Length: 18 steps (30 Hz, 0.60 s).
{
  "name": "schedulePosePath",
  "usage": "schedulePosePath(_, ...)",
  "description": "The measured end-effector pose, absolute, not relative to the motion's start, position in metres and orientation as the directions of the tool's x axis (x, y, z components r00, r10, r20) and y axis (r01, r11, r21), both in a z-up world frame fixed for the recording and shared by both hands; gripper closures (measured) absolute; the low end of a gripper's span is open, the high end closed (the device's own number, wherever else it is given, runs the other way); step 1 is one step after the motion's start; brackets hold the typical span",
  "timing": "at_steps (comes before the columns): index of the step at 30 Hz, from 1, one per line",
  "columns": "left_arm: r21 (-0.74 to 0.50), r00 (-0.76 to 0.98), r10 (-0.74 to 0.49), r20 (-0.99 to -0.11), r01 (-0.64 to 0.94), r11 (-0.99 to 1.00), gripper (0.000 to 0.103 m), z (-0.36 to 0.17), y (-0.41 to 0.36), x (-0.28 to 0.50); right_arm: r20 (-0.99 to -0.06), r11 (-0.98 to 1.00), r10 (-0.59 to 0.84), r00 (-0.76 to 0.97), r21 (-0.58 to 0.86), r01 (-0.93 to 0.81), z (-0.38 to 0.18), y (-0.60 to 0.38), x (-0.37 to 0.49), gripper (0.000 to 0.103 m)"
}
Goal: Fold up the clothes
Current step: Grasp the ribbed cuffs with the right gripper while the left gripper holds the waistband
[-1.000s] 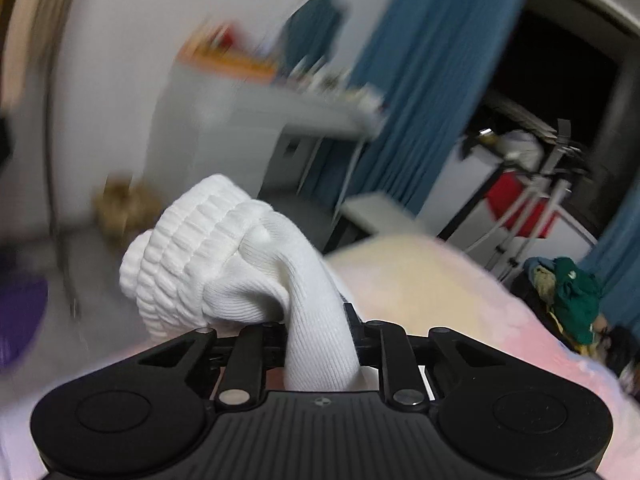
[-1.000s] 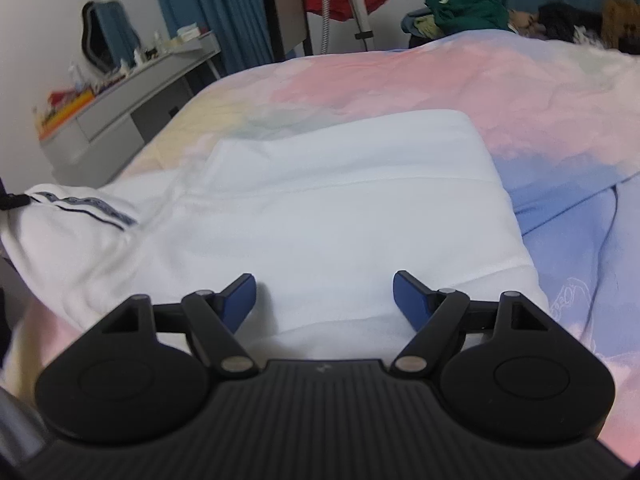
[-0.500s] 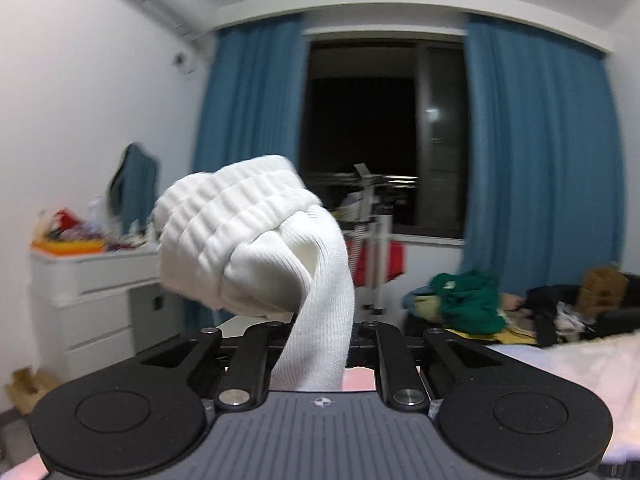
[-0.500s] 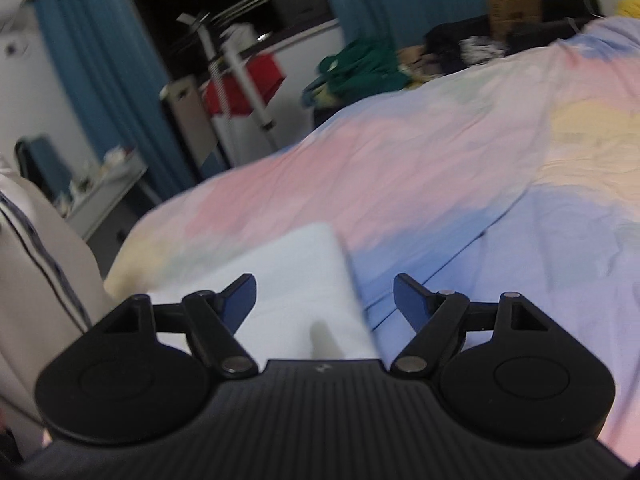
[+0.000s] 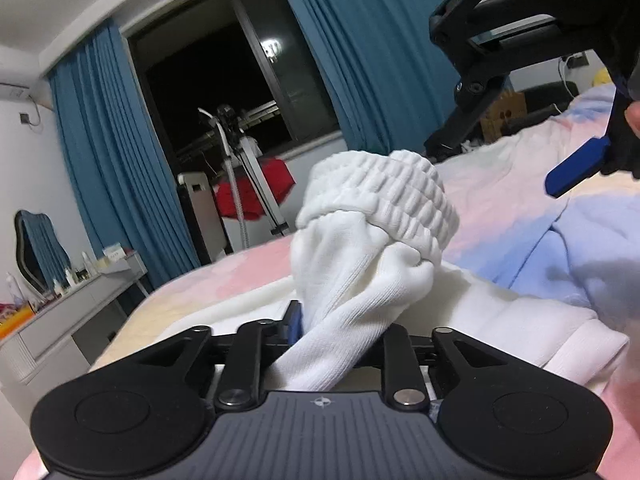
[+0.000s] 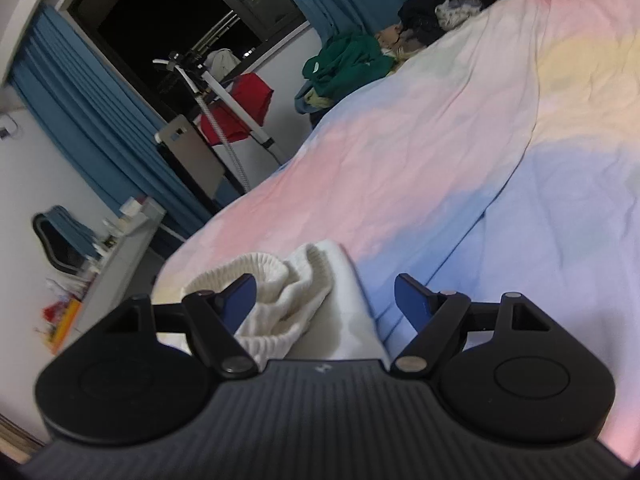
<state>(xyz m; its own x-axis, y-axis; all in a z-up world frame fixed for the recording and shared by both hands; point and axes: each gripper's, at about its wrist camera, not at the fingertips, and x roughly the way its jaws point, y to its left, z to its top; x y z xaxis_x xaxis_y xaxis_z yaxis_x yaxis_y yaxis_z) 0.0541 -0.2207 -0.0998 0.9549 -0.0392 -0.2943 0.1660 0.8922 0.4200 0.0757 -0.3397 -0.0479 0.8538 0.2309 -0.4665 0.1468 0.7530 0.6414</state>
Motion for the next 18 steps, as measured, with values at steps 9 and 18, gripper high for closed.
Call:
schedulePosePath(9, 0.525, 0.880, -0.074, -0.470, 0.345, 0.778, 0.024, -0.101, -0.173, 0.041, -0.394, 0.600, 0.400, 0.827, 0.795, 0.089, -0.059, -0.341, 0.078, 0.023)
schedulePosePath(18, 0.422, 0.874, 0.045, -0.485, 0.188, 0.887, 0.023, -0.094, -0.077, 0.016, -0.389, 0.520, 0.535, 0.750, 0.851, 0.071, -0.070, -0.320, 0.078, 0.023)
